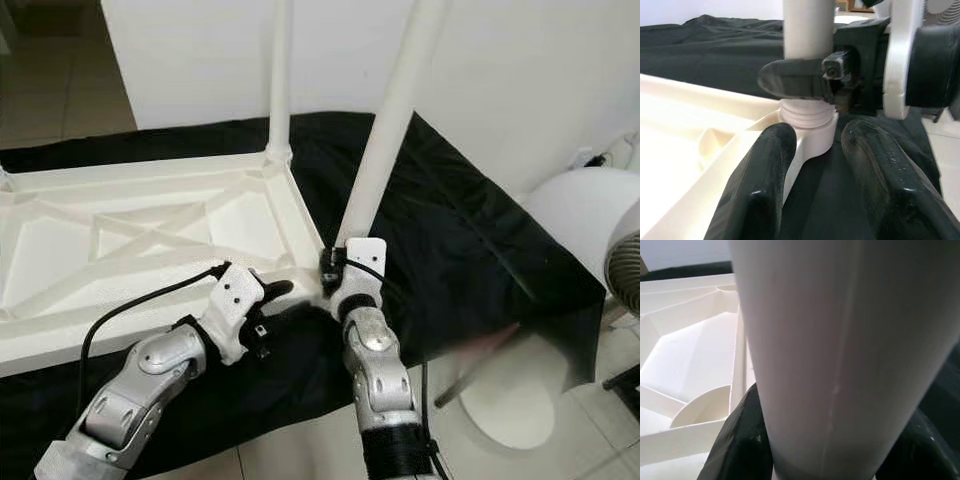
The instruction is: Building children table
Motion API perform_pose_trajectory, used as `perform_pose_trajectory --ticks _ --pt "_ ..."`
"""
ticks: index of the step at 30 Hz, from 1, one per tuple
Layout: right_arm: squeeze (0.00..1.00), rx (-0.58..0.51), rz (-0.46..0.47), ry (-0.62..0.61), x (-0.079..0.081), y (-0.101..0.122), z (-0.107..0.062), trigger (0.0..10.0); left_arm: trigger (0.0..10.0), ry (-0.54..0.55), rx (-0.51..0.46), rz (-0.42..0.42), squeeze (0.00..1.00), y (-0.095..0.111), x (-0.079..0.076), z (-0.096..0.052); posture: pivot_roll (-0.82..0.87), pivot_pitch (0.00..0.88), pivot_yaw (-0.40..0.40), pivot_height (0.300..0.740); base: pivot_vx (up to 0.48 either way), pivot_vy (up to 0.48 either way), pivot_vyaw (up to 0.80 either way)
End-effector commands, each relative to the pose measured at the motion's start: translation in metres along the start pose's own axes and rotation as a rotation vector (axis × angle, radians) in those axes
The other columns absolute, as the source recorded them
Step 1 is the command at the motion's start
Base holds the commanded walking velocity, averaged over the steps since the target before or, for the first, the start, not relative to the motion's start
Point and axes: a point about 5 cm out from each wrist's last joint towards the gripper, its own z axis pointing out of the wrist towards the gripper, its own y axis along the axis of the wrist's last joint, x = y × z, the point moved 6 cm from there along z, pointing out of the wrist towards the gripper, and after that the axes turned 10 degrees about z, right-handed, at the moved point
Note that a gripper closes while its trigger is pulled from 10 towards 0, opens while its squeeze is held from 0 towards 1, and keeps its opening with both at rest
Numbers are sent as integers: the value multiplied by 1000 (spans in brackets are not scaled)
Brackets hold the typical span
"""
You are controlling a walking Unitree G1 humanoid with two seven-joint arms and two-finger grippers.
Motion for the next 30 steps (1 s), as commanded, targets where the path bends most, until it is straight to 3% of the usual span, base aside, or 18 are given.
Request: perform_pose_trajectory --ticks 1,2,3,5,6,14,15,16,17,20,22,29,30 --pt "0 56 59 -45 -1 -18 -10 10000 10000 -14 12 -4 0 -2 -4 -1 1 42 -75 740 0 0 0" --pt "0 60 60 -53 -3 -18 -10 10000 10000 -14 12 -6 0 -3 -4 -1 -7 38 -69 740 0 0 0" --pt "502 57 56 -49 -5 -16 -9 10000 10000 -17 12 -5 0 -3 -4 -1 -7 38 -69 740 0 0 0" --pt "502 54 53 -45 -7 -15 -9 10000 10000 -19 11 -4 0 -3 -5 0 -7 38 -69 740 0 0 0" --pt "1000 44 53 -31 -7 -12 -8 10000 10000 -20 10 -4 0 -2 -5 0 -10 36 -67 740 0 0 0" --pt "1000 1 32 35 -15 2 -5 10000 10000 -16 13 -4 0 -3 -3 0 -10 41 -65 740 0 0 0" --pt "682 7 30 55 -18 3 -4 10000 10000 -15 15 -3 0 -4 -3 -1 -11 43 -64 740 0 0 0" --pt "682 7 30 55 -18 3 -4 10000 10000 -15 15 -3 0 -4 -3 -1 -11 43 -64 740 0 0 0" --pt "0 11 32 68 -20 3 -3 10000 10000 -14 16 -2 0 -4 -2 -1 -11 43 -64 740 0 0 0" --pt "0 12 24 111 -19 4 -3 10000 10000 -13 20 0 0 -6 -2 -2 -12 45 -62 740 0 0 0" --pt "0 17 3 243 -22 7 -3 10000 10000 -13 36 14 0 -9 3 -7 -13 42 -60 740 0 0 0" --pt "0 26 -19 330 -28 9 0 10000 10000 -29 45 25 0 -11 4 -9 -14 39 -52 740 0 0 0" --pt "0 51 -67 373 -34 8 3 10000 10000 -56 49 23 0 -12 0 -11 -12 37 -46 740 0 0 0"
